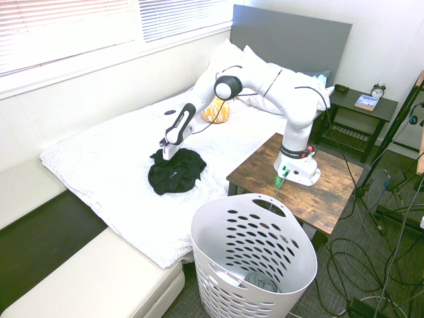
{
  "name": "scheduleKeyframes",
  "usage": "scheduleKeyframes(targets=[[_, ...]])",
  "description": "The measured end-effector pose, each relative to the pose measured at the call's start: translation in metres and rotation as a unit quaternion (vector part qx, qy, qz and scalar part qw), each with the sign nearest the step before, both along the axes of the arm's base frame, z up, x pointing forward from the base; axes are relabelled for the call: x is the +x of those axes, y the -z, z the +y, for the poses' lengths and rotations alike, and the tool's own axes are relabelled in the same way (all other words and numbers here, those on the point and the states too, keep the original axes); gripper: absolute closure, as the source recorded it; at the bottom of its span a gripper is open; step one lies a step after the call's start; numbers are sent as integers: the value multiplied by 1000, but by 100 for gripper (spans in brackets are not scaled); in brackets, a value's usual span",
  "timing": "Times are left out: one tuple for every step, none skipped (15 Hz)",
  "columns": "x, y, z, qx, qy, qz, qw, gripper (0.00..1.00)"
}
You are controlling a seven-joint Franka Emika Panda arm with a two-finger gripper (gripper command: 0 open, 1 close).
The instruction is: Put my clothes in the laundry bag
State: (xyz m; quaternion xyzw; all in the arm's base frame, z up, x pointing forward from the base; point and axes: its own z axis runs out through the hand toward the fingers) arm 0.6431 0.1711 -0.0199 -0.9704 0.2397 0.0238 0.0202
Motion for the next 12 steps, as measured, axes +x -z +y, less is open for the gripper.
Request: scheduleKeyframes(targets=[[0,1,-2,1,2,1,1000,100],[0,2,-4,2,4,2,1000,100],[0,4,-6,3,8,3,1000,100],[-1,4,-7,4,10,4,1000,100],[-1,4,-7,5,10,4,1000,100],[0,4,-6,5,9,4,1000,100],[2,1,-5,6,8,3,1000,100],[5,-6,-3,7,7,0,1000,100],[11,-19,-1,7,5,-6,1000,100],[19,-40,1,6,3,-12,1000,100],[29,-71,4,5,-1,-20,1000,100],[36,-106,10,7,-8,-25,1000,100]])
